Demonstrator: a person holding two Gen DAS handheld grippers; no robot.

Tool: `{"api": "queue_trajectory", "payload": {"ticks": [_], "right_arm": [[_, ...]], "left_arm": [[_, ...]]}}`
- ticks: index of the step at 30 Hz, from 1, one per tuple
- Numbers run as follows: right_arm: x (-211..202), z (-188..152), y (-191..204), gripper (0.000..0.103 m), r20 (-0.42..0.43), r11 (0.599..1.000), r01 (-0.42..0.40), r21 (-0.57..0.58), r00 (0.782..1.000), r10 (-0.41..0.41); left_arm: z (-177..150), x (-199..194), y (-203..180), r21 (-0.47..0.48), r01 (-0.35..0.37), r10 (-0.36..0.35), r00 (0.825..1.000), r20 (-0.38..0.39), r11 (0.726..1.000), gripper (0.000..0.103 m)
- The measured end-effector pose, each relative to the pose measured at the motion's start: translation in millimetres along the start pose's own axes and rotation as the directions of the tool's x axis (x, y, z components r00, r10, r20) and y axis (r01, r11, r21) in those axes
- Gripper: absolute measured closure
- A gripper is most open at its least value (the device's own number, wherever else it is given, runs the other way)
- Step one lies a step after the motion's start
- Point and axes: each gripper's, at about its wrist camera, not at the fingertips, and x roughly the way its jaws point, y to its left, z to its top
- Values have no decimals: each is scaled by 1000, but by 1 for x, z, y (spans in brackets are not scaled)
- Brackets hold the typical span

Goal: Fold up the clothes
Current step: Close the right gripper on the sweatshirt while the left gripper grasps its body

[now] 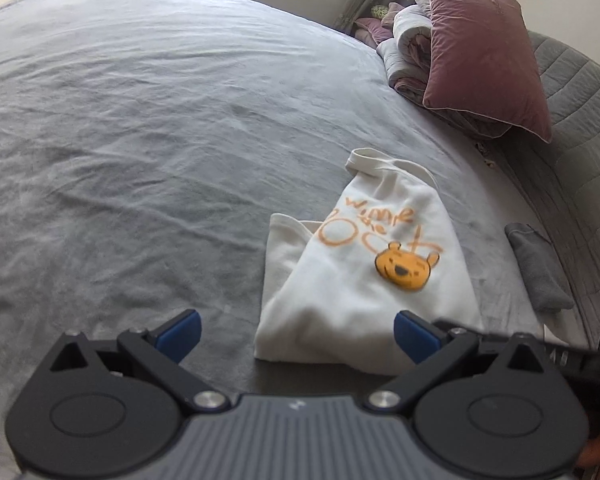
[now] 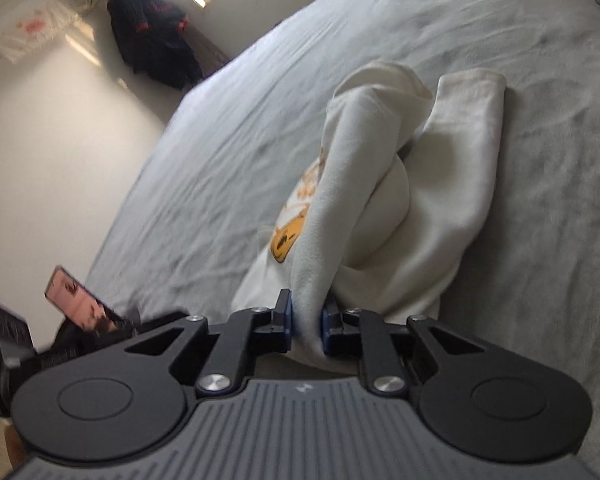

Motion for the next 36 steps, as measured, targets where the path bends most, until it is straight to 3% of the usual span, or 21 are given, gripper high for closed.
{"api": "queue_trajectory", "payload": {"ticks": [8,12,14,17,22,28,29,30,32,36], "right_arm": [[6,-17,5,84,-154,989,94,-112,982,-110],[-3,-11,1,73,-136,996,52,-78,989,-63],[-9,-5,-4,52,-124,1000,-10,-24,992,7],[-20,1,-10,50,-96,997,-68,30,993,70],[-36,8,-21,50,-31,994,-76,76,996,79],[-48,14,-32,50,52,989,-61,135,997,55],[-47,15,-32,50,59,989,-58,138,997,50],[-46,15,-32,50,66,988,-54,141,997,45],[-44,16,-31,50,80,988,-47,148,996,36],[-44,18,-34,50,100,987,-36,156,995,20]], "left_arm": [[8,13,-2,5,38,-38,999,11,999,1],[14,22,-5,18,65,-66,997,34,998,1],[16,28,-7,22,81,-82,995,48,996,3],[20,39,-10,26,111,-112,992,57,993,11],[18,64,-15,38,126,-127,992,17,991,22],[6,76,-20,93,104,-105,994,9,990,54],[5,75,-22,106,106,-108,994,15,989,66],[4,73,-23,115,119,-121,992,18,986,85],[2,69,-27,129,136,-142,989,31,982,92],[-4,54,-37,192,173,-191,978,82,966,94]]}}
